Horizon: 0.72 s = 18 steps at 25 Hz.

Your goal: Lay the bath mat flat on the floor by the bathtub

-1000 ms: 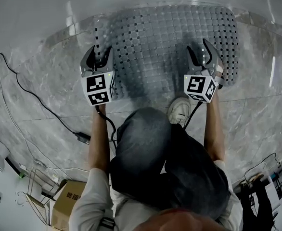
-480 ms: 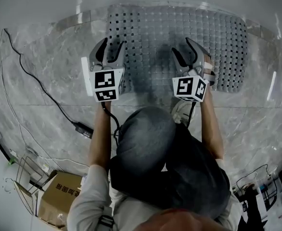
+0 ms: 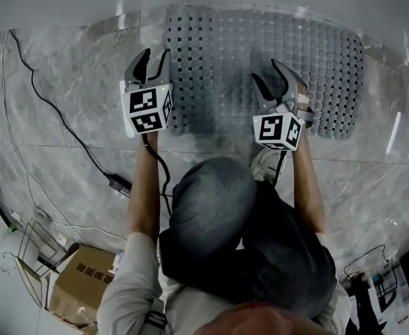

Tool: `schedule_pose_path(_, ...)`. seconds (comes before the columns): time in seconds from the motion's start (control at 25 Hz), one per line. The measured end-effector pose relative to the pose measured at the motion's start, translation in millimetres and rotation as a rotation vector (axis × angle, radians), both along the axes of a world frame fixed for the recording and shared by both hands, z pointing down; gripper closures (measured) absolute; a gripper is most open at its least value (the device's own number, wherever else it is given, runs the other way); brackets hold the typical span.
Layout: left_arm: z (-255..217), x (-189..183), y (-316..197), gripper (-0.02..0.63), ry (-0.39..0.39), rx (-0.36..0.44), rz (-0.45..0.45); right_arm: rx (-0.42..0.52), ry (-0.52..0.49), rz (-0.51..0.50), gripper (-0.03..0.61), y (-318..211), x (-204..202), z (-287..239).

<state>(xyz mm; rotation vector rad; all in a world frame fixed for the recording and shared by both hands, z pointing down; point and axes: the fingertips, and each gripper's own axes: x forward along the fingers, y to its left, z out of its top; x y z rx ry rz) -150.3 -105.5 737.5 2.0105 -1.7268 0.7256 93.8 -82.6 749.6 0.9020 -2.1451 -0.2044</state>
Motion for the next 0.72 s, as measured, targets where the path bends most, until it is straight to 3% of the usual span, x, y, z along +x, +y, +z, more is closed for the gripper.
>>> schedule_pose_path(0.2,12,-13,-14,0.485,-0.026,-0.011,-0.001,-0.011,-0.032,-0.015,0.335,-4,-15,3)
schedule_pose_path(0.36,31,-17,-18,0.486,-0.011,-0.049,0.014,-0.044,-0.061,-0.057,0.403,-5,-40,5)
schedule_pose_path(0.72,58,-32,-23,0.486,-0.016,-0.098,-0.001,-0.068,-0.086,-0.115,0.416,-13,-79,7)
